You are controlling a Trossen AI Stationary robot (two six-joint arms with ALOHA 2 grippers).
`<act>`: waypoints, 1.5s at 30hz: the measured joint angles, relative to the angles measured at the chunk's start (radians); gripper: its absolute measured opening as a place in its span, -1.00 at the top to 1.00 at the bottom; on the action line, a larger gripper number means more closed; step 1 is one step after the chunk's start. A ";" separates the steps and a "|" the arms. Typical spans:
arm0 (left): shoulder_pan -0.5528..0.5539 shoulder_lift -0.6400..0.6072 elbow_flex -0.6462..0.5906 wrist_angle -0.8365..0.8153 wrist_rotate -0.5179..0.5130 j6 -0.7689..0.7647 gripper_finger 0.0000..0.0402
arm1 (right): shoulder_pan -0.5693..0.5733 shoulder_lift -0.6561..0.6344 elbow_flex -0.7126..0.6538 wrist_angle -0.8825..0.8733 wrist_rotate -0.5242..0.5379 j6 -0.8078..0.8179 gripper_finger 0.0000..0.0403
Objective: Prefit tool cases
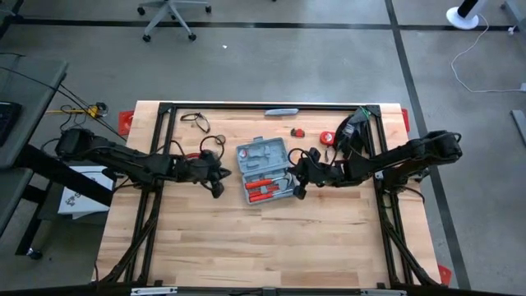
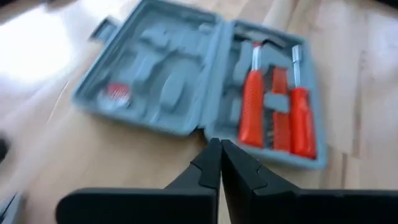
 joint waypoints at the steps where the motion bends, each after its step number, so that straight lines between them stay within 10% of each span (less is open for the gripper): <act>1: 0.001 0.016 0.006 0.023 0.005 0.019 0.98 | 0.000 0.000 0.000 -0.001 0.000 -0.003 1.00; 13: 0.024 0.256 0.100 -0.008 0.080 0.084 1.00 | -0.001 0.001 0.000 -0.010 0.002 0.004 1.00; 27: -0.035 0.127 0.114 -0.512 -0.110 -0.237 1.00 | -0.002 0.001 0.000 -0.057 0.044 0.003 1.00; 45: -0.205 0.173 0.064 -0.474 0.019 -0.435 1.00 | -0.001 0.002 0.000 -0.095 0.059 0.013 1.00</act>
